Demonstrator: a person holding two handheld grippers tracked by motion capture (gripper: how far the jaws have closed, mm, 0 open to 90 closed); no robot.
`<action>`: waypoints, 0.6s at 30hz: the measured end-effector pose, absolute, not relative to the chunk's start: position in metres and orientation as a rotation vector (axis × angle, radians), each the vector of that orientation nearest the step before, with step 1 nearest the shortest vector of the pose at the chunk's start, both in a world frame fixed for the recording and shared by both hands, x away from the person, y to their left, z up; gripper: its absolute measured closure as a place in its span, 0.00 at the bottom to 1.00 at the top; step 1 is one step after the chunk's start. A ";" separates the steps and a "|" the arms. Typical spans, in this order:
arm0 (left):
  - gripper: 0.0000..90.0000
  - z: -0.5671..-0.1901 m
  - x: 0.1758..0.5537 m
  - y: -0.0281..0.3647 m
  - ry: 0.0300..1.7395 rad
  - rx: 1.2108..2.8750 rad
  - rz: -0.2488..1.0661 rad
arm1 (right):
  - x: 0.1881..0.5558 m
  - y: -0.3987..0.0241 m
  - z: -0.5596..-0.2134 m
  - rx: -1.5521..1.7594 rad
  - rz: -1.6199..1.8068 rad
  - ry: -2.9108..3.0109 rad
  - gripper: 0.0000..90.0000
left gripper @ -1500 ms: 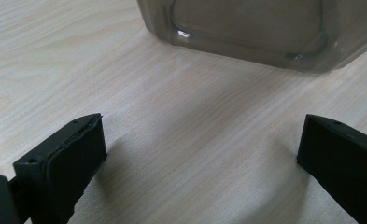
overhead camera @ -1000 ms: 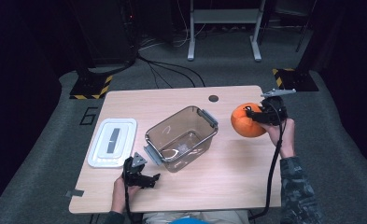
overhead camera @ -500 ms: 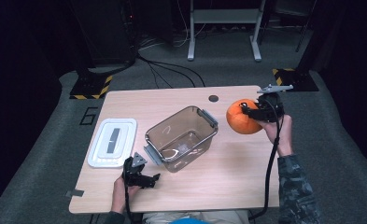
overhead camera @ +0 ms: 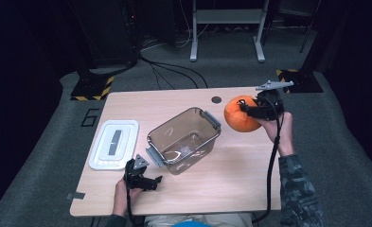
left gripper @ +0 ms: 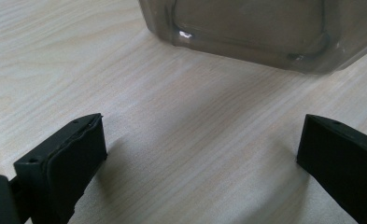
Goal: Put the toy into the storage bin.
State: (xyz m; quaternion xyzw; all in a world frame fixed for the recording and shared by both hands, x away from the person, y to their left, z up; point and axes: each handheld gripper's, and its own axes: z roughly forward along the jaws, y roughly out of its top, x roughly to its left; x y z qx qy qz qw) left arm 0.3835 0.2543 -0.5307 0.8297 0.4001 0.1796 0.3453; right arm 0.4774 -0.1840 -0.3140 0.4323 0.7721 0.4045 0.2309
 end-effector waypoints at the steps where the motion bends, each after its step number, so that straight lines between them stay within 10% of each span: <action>1: 0.01 -0.531 0.383 0.254 1.039 2.154 0.466 | 0.478 -0.182 -0.313 1.186 1.115 2.126 0.64; 18: 0.01 -0.531 0.383 0.254 1.045 2.153 0.456 | 0.480 -0.159 -0.298 1.113 1.130 2.155 0.64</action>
